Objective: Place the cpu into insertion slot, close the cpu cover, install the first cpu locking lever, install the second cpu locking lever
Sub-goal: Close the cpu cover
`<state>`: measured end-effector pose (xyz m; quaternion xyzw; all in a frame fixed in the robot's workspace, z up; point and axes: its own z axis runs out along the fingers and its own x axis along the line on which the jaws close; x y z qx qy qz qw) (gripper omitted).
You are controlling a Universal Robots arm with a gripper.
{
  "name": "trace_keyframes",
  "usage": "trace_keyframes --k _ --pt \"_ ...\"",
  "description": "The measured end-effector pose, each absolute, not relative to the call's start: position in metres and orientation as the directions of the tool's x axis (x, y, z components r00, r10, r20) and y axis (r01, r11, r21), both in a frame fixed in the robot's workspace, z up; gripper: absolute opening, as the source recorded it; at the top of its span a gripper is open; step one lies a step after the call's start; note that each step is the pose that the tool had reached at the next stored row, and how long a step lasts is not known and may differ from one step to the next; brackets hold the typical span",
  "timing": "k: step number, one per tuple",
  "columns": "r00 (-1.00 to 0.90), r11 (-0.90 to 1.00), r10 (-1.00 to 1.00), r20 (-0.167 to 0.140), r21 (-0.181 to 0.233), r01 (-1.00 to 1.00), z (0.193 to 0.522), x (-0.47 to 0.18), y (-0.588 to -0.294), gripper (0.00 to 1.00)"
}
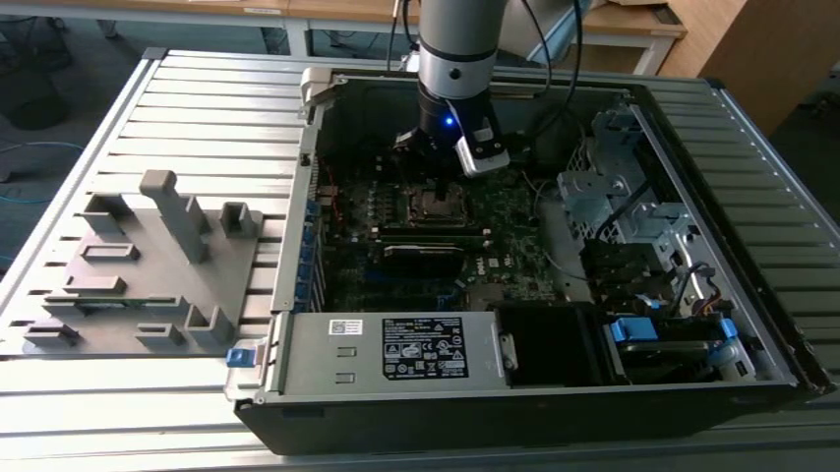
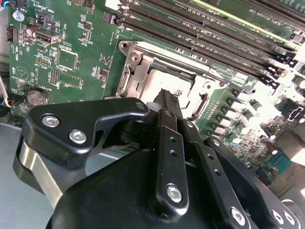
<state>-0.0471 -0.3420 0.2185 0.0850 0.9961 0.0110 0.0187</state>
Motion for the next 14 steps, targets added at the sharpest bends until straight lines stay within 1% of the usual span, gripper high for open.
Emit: trace_keyframes --k 14 --pt "-0.985 0.985 0.17 -0.035 0.025 0.169 0.2227 -0.0471 -0.342 0.1"
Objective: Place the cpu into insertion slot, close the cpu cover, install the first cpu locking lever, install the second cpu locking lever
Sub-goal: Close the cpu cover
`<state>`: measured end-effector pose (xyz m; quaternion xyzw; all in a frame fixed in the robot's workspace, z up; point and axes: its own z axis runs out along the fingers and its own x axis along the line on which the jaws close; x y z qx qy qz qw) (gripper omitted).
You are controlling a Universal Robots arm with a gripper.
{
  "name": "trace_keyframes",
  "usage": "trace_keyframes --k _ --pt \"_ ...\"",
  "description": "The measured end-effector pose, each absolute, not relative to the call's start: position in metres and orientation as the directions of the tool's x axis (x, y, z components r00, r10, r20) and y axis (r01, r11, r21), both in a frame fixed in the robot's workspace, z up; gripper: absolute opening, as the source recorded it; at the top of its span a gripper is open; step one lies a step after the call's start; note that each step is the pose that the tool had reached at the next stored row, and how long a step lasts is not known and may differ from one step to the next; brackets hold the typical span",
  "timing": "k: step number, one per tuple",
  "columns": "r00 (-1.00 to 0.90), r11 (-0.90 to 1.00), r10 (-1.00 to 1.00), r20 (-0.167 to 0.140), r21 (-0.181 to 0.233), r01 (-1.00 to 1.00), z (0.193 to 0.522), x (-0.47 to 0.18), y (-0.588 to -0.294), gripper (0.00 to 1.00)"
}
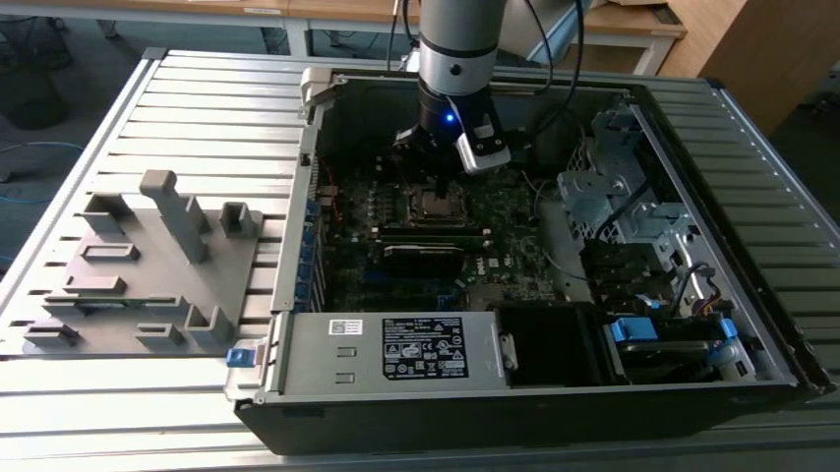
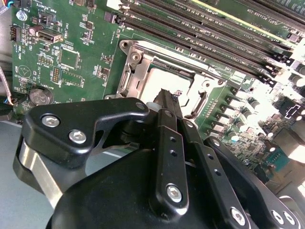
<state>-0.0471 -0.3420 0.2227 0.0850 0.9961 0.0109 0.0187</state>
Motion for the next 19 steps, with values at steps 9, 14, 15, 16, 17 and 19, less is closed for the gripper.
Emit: trace_keyframes --k 9,14,15,16,17,19 --pt "-0.985 0.985 0.17 -0.035 0.025 0.169 0.2235 -0.0471 -0.342 0.1" --pt "-0.985 0.985 0.17 -0.025 0.023 0.169 0.2236 -0.0471 -0.342 0.1" --pt "-0.985 0.985 0.17 -0.024 0.023 0.169 0.2235 -0.0471 -0.342 0.1" --pt "-0.985 0.985 0.17 -0.024 0.023 0.169 0.2235 -0.0471 -0.342 0.1" --pt "-0.985 0.985 0.17 -0.023 0.023 0.169 0.2235 -0.0471 -0.342 0.1" --pt "-0.985 0.985 0.17 -0.023 0.026 0.169 0.2235 -0.0471 -0.342 0.1"
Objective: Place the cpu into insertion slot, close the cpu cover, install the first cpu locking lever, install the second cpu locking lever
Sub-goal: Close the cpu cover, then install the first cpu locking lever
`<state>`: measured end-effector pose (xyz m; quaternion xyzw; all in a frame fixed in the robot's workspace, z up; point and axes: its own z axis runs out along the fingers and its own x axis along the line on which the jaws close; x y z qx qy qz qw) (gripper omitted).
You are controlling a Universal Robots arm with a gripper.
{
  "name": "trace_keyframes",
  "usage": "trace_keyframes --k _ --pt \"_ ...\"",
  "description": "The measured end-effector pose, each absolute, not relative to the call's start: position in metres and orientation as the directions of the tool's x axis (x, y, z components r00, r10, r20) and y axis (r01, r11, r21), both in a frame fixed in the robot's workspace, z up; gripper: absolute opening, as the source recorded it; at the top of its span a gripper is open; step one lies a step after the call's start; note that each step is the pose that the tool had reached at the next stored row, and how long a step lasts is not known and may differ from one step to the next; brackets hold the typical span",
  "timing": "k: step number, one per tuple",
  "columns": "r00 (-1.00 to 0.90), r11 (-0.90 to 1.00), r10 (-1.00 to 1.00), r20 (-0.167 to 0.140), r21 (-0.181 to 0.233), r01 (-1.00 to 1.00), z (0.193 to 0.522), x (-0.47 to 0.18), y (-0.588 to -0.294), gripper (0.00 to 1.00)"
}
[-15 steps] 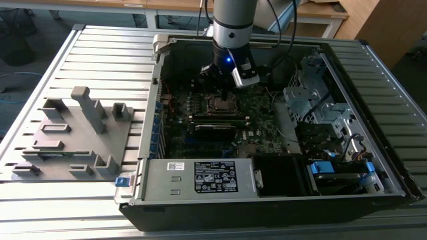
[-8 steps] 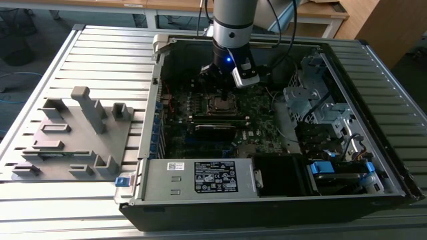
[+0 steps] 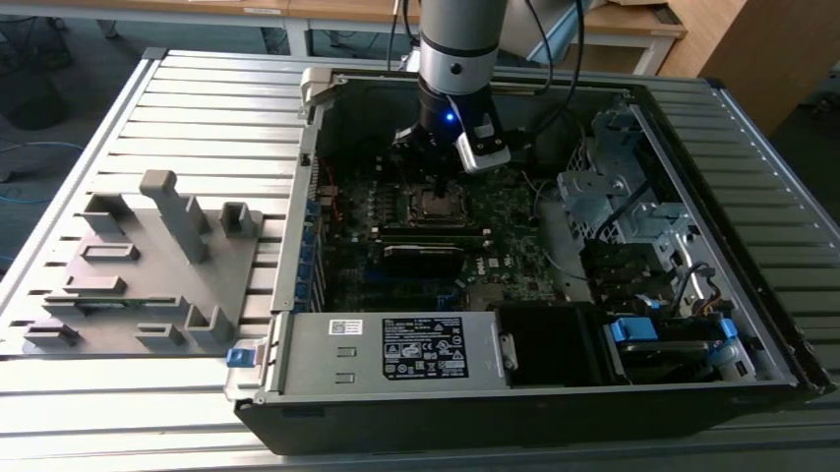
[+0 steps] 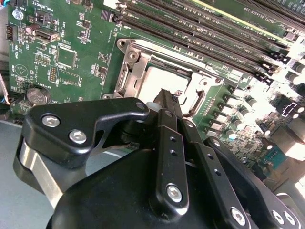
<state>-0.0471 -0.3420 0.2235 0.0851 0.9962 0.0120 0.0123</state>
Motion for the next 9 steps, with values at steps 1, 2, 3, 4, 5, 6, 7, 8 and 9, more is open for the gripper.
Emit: trace_keyframes --k 1,2,3,4,5,6,7,8,9 --pt "-0.985 0.985 0.168 -0.022 0.028 0.168 0.2234 -0.047 -0.3419 0.1" --pt "-0.986 0.986 0.164 -0.022 0.028 0.163 0.2235 -0.0471 -0.342 0.1" --pt "-0.987 0.987 0.16 -0.022 0.029 0.16 0.2235 -0.047 -0.3419 0.1" --pt "-0.987 0.987 0.157 -0.022 0.029 0.156 0.2235 -0.0471 -0.342 0.1" --pt "-0.988 0.987 0.156 -0.022 0.029 0.155 0.2235 -0.0471 -0.342 0.1" --pt "-0.988 0.987 0.156 -0.022 0.029 0.155 0.2234 -0.0471 -0.3419 0.1" --pt "-0.988 0.988 0.154 -0.022 0.029 0.153 0.2235 -0.0471 -0.3419 0.1" --pt "-0.988 0.988 0.152 -0.022 0.029 0.152 0.2235 -0.0471 -0.3419 0.1" --pt "-0.988 0.988 0.152 -0.022 0.029 0.152 0.2235 -0.0471 -0.3419 0.1"
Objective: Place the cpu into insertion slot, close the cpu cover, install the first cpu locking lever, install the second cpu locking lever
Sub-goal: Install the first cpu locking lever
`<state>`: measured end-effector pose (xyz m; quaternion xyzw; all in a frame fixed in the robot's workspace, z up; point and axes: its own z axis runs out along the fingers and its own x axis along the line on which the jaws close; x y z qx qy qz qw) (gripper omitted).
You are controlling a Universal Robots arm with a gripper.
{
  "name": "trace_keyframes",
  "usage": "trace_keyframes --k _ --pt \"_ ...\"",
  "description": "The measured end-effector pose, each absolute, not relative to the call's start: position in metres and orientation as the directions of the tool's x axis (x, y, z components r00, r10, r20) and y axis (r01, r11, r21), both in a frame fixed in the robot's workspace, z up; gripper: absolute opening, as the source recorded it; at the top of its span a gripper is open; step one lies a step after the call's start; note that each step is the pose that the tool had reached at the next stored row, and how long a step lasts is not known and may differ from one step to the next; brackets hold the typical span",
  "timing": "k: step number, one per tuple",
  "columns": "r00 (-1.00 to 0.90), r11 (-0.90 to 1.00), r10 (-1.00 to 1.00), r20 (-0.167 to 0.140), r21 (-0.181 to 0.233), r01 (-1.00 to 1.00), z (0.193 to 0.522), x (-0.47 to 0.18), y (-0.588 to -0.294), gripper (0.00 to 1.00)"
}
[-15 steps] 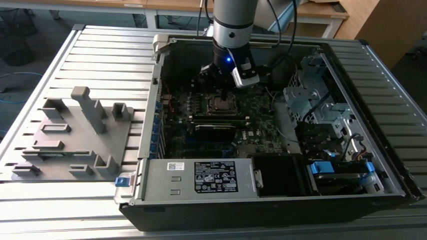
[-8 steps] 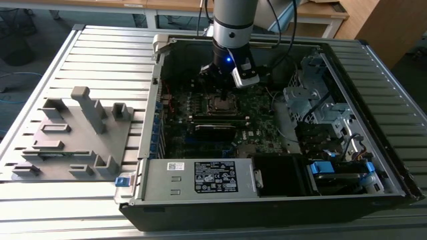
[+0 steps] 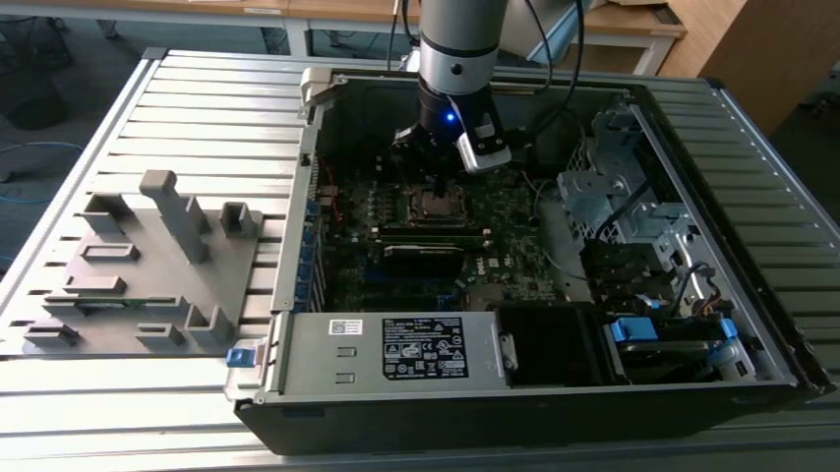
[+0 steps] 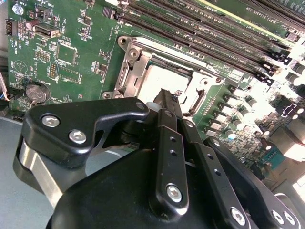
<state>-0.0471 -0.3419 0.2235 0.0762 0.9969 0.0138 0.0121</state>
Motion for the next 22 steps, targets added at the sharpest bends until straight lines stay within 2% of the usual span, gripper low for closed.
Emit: trace_keyframes --k 22 --pt "-0.988 0.988 0.152 -0.022 0.029 0.151 0.2257 -0.0499 -0.342 0.1"
